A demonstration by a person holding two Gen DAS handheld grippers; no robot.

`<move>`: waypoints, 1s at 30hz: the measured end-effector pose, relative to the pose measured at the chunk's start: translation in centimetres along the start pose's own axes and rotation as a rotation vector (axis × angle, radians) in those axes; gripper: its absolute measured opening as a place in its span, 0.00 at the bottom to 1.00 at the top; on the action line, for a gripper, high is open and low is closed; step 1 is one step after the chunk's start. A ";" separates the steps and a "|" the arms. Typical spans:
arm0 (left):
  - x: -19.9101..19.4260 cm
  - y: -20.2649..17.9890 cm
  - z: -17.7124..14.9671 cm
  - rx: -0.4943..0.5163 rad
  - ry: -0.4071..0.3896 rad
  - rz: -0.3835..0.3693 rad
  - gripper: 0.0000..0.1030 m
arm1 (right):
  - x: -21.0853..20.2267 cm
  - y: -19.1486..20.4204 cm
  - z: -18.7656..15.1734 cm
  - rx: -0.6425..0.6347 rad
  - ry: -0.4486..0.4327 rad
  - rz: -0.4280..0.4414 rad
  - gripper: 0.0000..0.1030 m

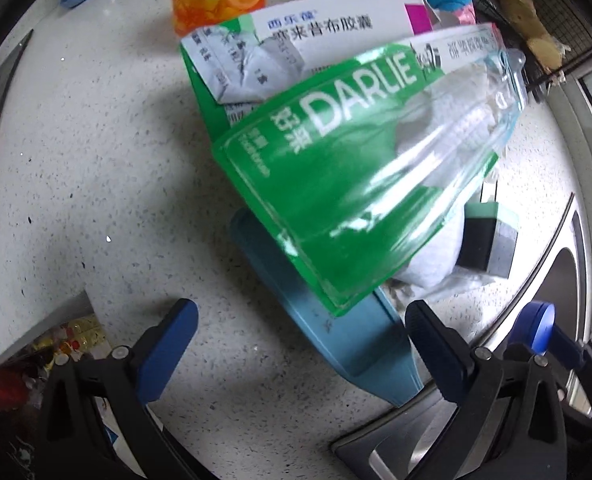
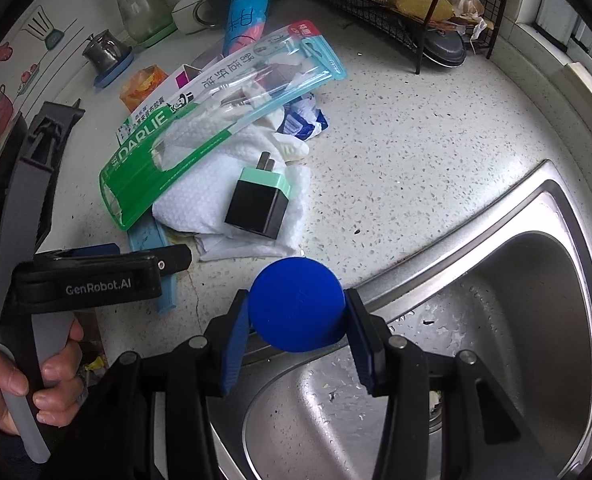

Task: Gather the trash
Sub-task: 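Lift the blue cap and blue brush and carry both down toward the red bucket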

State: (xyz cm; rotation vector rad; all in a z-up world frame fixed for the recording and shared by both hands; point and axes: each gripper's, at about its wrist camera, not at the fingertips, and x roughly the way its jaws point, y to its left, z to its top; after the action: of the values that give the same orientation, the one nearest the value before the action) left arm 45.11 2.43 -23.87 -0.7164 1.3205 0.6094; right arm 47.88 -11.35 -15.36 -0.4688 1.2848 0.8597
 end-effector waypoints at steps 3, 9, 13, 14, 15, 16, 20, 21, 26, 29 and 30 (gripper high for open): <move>0.2 -0.3 0.1 -0.001 0.000 0.070 1.00 | 0.4 0.5 0.0 -0.003 0.007 -0.003 0.42; 0.1 0.3 -0.1 0.024 -0.003 0.104 1.00 | 0.0 0.2 0.1 0.019 -0.002 -0.003 0.42; 0.1 2.4 0.0 0.028 0.006 0.107 0.99 | 0.1 0.3 0.2 0.039 -0.004 0.005 0.42; 0.1 2.8 0.3 0.029 0.008 0.106 0.99 | 0.2 0.5 0.1 0.041 -0.002 0.011 0.42; 0.1 3.2 0.6 0.031 0.009 0.106 0.99 | 0.3 0.7 0.1 0.039 0.000 0.013 0.42; 0.1 3.5 0.9 0.032 0.006 0.109 0.99 | 0.4 0.9 0.1 0.035 0.002 0.015 0.42; -0.1 3.5 2.4 0.049 -0.024 0.118 0.90 | 1.0 1.6 0.2 0.019 0.012 0.020 0.42; -0.3 3.2 2.6 0.063 -0.032 0.115 0.86 | 1.1 1.8 0.2 0.019 0.014 0.020 0.42; -1.2 1.0 2.7 0.177 -0.061 0.093 0.40 | 1.2 2.2 0.7 0.033 0.006 0.030 0.42; -1.2 -0.3 2.5 0.218 -0.062 0.082 0.34 | 1.3 2.6 1.0 0.040 0.000 0.028 0.42; -1.3 -0.5 2.4 0.218 -0.059 0.067 0.34 | 1.2 2.7 1.0 0.042 -0.003 0.027 0.42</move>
State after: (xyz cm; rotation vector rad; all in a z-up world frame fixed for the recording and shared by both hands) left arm 46.82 3.96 -22.28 -0.4747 1.3362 0.5261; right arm 46.46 -8.58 -15.87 -0.4177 1.3069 0.8537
